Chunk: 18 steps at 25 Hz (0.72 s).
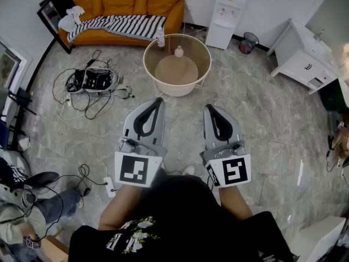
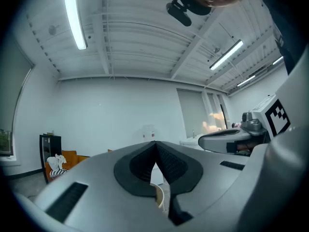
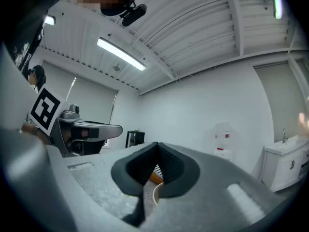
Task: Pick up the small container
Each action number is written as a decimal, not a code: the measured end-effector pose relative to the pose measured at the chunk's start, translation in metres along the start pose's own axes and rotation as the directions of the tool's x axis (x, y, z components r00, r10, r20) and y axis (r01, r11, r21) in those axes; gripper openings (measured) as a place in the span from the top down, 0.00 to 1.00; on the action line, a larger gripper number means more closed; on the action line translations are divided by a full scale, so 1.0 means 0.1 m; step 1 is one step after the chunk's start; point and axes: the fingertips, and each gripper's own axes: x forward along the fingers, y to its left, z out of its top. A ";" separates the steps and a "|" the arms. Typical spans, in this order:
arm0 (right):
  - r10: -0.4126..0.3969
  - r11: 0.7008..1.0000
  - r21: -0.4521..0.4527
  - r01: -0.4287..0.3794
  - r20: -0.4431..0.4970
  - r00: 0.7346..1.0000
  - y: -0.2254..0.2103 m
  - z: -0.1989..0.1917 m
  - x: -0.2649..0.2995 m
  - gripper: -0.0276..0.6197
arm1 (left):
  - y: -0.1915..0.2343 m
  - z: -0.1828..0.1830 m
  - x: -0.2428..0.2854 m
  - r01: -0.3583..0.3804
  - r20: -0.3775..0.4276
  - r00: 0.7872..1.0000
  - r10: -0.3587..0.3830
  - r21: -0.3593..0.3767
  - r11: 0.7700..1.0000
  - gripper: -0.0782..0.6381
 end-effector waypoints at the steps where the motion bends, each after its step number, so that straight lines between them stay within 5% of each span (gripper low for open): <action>1: 0.007 1.000 -0.002 -0.007 -0.001 1.000 -0.02 0.01 0.00 0.97 | -0.03 0.01 0.03 -0.001 -0.001 1.000 0.001 0.001 1.000 0.88; 12: 0.057 0.998 0.015 -0.056 -0.035 0.998 -0.12 -0.44 -0.32 0.96 | -0.33 -0.51 -0.17 -0.076 -0.103 0.992 0.075 -0.005 0.997 0.88; 18: 0.040 0.999 0.036 -0.039 -0.036 0.999 -0.29 -0.51 -0.33 0.96 | -0.38 -0.49 0.09 -0.040 -0.085 0.996 0.040 0.002 0.999 0.88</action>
